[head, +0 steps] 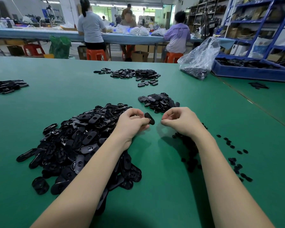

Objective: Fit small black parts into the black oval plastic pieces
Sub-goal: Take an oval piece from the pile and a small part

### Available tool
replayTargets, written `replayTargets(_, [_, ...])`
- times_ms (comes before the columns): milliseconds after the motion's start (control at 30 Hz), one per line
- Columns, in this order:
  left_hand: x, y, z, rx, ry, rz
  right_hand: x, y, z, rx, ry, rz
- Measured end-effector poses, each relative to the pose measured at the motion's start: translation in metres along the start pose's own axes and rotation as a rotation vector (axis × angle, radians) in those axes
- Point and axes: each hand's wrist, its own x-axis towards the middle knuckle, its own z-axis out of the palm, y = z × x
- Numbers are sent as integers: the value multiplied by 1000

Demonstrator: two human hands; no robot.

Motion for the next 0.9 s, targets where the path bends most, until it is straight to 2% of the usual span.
replayTargets(67, [0,1,-1,-31,-21,-5,-1,-4,0,205,-34,-51])
replayTargets(200, [0,0,-2,-84,-84,-9,-3,-10,2,345,-76,-123])
replayTargets(433, [0,1,-5,-149,-110,-21,-3,-14,4,365,-68,-157])
replayTargets(633, [-1,1,-4,-124,-105,-8,-2,-16,6,329,-60,-91])
replayTargets(900, [-1,0,-4,-55,-105,74,-5,-19,5,417,-51,-5])
